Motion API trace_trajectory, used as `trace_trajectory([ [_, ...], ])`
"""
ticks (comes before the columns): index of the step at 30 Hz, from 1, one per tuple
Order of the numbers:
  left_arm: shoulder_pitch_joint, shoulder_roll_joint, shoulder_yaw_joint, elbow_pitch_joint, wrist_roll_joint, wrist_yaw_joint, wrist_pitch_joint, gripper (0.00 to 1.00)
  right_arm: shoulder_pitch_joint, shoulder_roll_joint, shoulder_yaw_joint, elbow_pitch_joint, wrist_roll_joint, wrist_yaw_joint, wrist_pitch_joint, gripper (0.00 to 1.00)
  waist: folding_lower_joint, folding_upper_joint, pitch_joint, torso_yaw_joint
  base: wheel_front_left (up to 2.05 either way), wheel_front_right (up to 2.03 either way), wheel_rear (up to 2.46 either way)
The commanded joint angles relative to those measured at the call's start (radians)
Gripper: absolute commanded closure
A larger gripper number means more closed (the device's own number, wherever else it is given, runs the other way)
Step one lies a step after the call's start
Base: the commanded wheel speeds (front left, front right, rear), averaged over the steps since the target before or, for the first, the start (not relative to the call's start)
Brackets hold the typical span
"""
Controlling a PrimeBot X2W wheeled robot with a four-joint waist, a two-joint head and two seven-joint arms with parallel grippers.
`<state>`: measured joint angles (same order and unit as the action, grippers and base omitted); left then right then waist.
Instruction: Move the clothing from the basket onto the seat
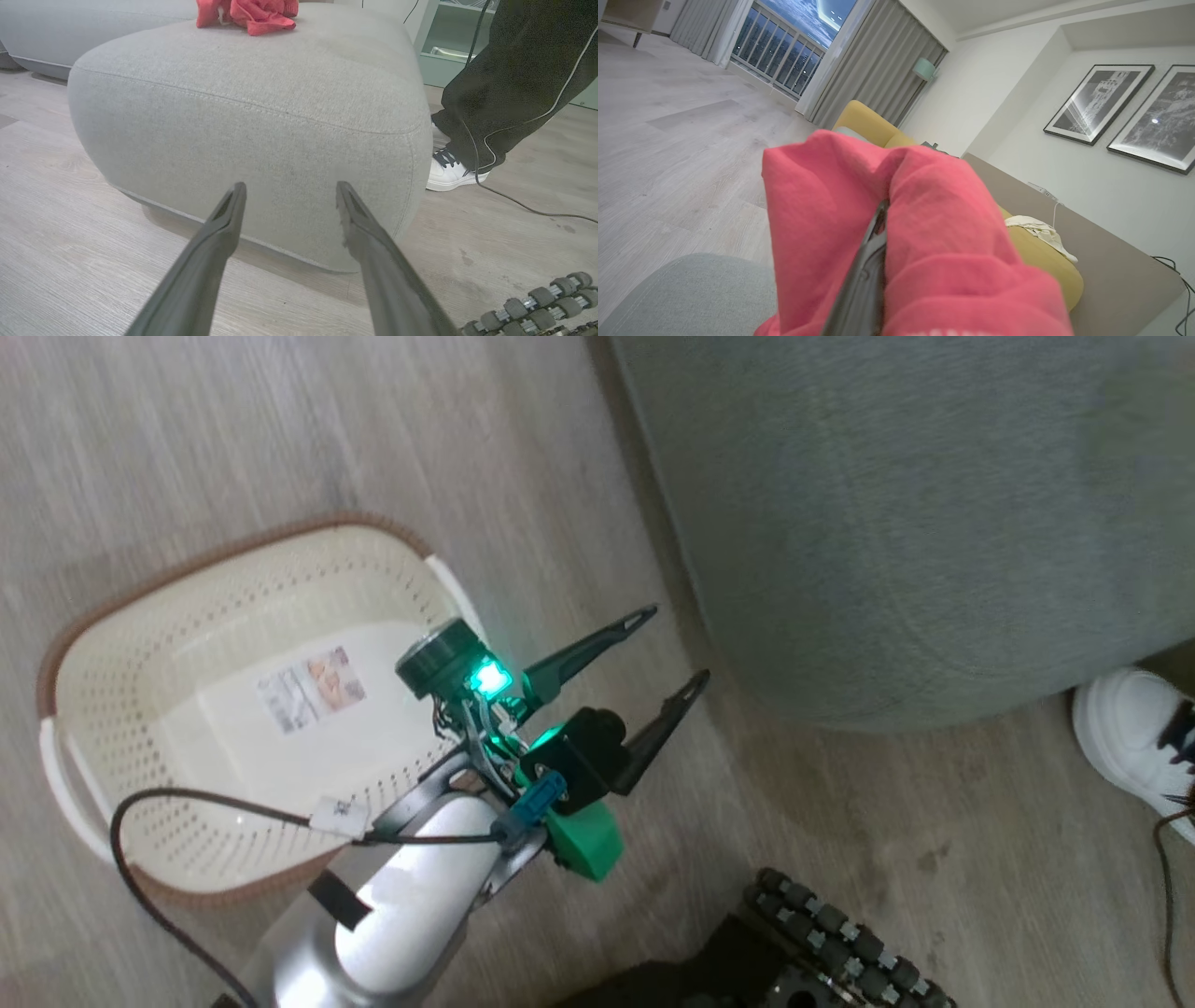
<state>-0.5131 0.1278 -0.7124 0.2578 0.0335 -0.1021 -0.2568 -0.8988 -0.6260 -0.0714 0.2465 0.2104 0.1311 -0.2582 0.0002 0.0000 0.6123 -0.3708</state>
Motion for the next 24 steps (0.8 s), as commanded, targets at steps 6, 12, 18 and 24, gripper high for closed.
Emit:
trace_trajectory([
  [6, -0.043, 0.008, 0.012, -0.028, 0.000, 0.036, -0.005, 0.00, -0.137, -0.076, 0.004, 0.182, 0.063, 0.000, -0.004, 1.00, -0.0002, 0.0000, 0.103, 0.082, 0.00, 0.00, 0.00],
  [12, -0.037, 0.017, 0.007, -0.041, -0.010, 0.069, -0.005, 0.00, -0.229, -0.046, 0.021, 0.439, 0.136, 0.000, -0.004, 1.00, -0.0002, 0.0000, 0.128, 0.106, 0.00, 0.00, 0.00],
  [18, -0.047, 0.038, 0.037, -0.054, -0.023, 0.098, -0.005, 0.00, -0.306, -0.013, 0.089, 0.667, 0.110, 0.000, -0.004, 1.00, -0.0002, 0.0000, 0.162, 0.120, 0.00, 0.00, 0.00],
  [24, -0.060, 0.050, 0.039, -0.065, -0.018, 0.120, -0.005, 0.00, -0.371, 0.014, 0.088, 0.826, 0.132, 0.000, -0.004, 1.00, -0.0002, 0.0000, 0.199, 0.141, 0.00, 0.00, 0.00],
])
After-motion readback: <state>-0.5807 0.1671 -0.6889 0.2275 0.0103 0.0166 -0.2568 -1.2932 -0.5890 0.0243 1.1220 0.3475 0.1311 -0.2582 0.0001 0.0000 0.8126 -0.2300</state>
